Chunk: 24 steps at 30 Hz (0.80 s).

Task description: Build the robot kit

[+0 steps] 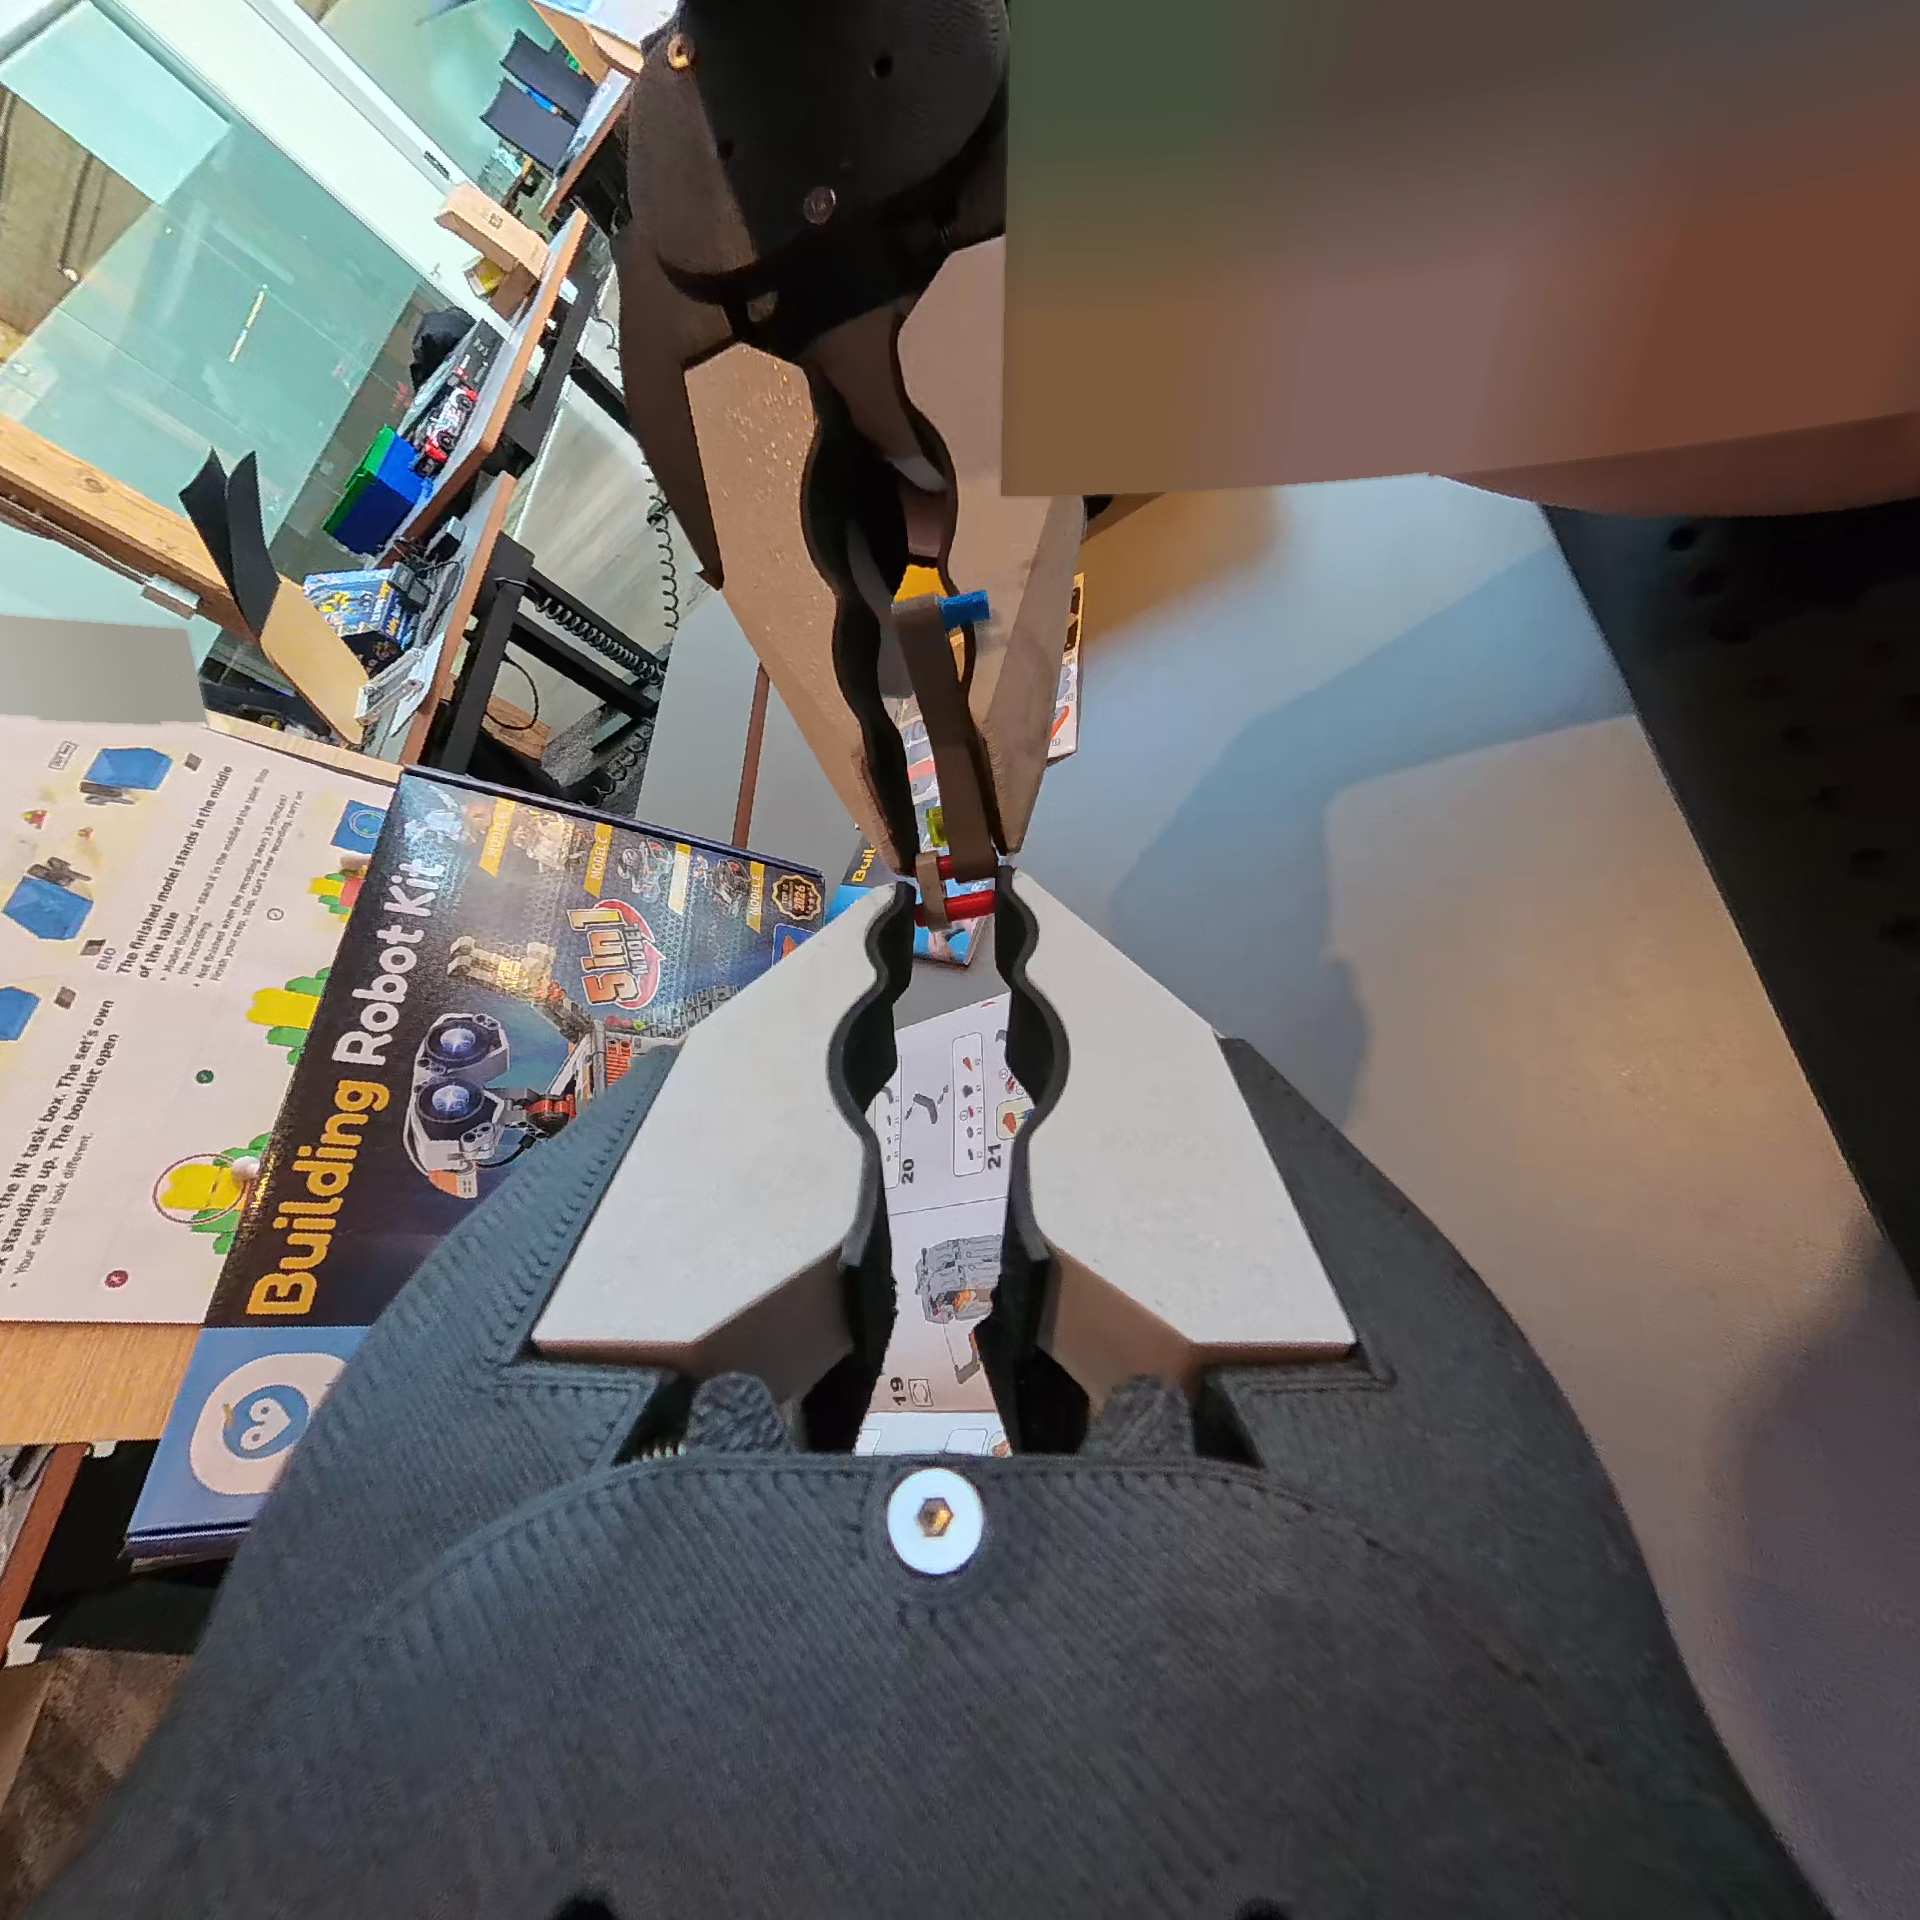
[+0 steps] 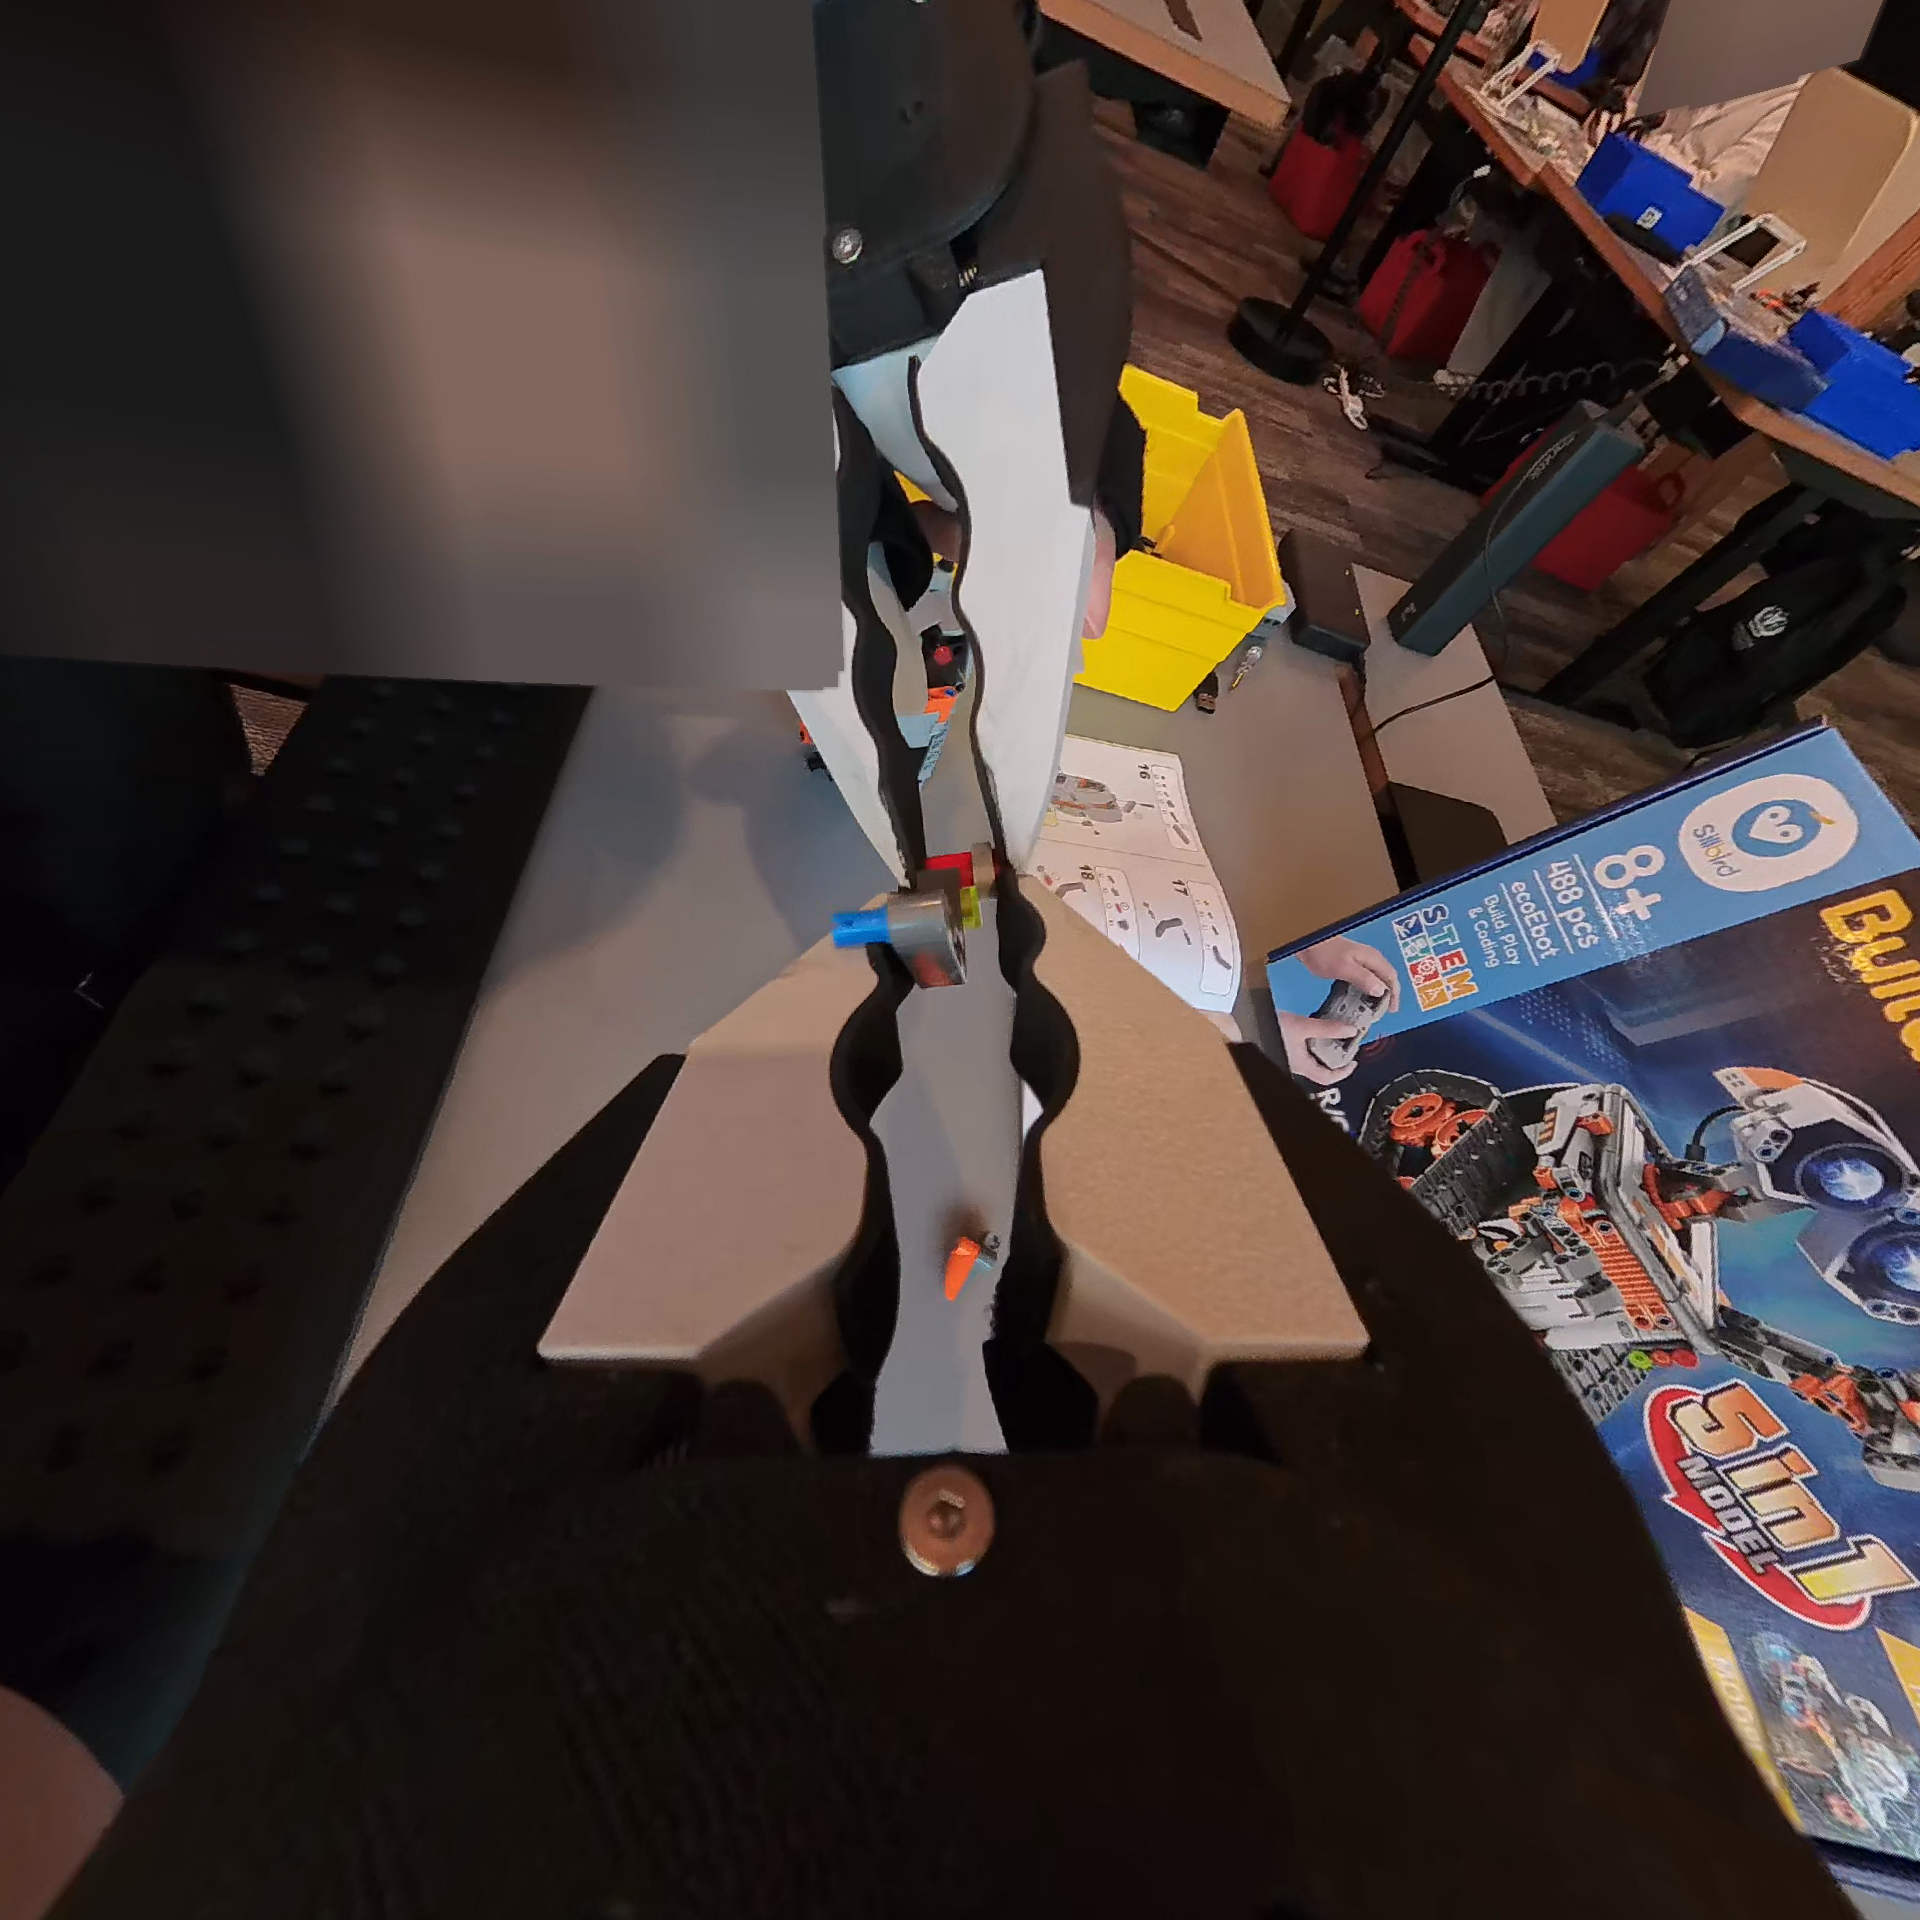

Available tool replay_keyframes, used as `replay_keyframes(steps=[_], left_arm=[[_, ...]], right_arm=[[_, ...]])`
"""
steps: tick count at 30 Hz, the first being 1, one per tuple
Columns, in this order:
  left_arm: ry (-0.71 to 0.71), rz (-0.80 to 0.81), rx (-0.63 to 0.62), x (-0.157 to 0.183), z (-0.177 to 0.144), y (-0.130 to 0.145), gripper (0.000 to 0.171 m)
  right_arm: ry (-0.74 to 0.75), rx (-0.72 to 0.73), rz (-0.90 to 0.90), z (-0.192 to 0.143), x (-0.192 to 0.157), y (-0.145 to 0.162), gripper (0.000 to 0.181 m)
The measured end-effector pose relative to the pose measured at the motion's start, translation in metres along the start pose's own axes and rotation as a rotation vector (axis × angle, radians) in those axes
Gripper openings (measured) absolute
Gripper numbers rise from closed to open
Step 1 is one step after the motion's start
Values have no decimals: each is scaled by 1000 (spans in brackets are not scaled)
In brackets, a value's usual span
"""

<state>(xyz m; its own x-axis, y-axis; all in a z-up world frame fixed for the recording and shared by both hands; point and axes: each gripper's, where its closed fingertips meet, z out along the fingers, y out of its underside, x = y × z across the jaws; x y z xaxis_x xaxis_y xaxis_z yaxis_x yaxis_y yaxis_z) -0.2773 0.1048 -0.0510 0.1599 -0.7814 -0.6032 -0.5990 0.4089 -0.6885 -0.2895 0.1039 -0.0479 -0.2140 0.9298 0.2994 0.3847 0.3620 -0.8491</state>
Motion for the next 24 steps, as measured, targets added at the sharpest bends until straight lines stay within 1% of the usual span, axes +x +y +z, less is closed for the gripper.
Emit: replay_keyframes(steps=[5,8,24], left_arm=[[4,3,-9,1,0,2,14],[1,-9,-4,0,-1,1,14],[30,-13,-6,1,-2,1,13]], right_arm=[[-16,-1,0,1,-2,0,18],[6,0,-20,1,0,-1,15],[11,-10,-46,2,-1,-2,15]])
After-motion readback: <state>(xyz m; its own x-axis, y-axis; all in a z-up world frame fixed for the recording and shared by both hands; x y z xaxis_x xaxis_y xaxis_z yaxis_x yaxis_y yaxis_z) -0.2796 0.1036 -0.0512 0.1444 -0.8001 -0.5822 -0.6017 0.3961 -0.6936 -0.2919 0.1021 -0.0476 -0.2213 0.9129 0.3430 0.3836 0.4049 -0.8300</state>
